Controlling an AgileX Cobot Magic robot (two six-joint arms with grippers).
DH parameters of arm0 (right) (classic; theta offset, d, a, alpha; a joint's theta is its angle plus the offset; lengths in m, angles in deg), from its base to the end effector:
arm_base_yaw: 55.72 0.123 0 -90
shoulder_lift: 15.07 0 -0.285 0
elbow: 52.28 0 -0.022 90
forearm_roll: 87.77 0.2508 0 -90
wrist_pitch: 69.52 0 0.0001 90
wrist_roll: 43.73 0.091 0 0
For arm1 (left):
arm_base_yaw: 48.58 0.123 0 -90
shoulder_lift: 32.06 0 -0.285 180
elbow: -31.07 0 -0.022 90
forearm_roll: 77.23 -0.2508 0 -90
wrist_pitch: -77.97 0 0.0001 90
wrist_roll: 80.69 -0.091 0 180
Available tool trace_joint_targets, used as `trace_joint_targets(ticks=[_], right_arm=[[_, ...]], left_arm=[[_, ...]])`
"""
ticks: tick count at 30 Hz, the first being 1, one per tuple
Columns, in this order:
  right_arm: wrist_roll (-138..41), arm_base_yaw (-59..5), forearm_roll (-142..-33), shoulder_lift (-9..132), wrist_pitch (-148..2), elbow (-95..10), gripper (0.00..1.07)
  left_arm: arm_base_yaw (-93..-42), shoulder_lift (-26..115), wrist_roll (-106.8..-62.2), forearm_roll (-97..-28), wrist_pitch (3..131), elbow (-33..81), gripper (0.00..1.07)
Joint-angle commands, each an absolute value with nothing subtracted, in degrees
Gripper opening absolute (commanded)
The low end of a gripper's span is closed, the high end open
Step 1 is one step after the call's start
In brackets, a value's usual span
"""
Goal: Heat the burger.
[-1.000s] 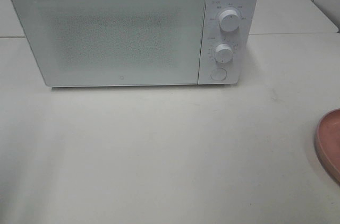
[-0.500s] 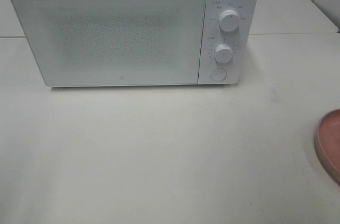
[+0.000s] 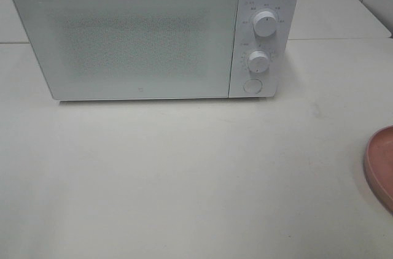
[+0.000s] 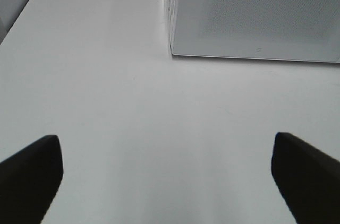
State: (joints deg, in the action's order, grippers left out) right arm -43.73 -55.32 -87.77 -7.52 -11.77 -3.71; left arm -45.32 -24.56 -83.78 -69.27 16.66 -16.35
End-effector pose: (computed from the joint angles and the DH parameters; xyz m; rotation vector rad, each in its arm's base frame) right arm -0.0034 0.0000 0.2816 -0.0069 1.9874 0.0045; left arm -0.0082 -0.0115 0.2827 0.0062 2.0222 -0.0955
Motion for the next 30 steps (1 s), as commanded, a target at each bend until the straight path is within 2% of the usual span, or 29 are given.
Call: trace_joint_targets(ticks=[1,30], right_arm=[[-44.1,-55.6,-87.8,-8.9,-12.6,-3.6,0.76],[-44.1,-55.6,-87.8,-8.9,-12.6,-3.6,0.76]], left_arm=[[-45.1,-25.9,-83.6,-68.9,16.5,-16.5,1.0],[-45.1,-25.9,-83.6,-68.9,16.5,-16.5,1.0]])
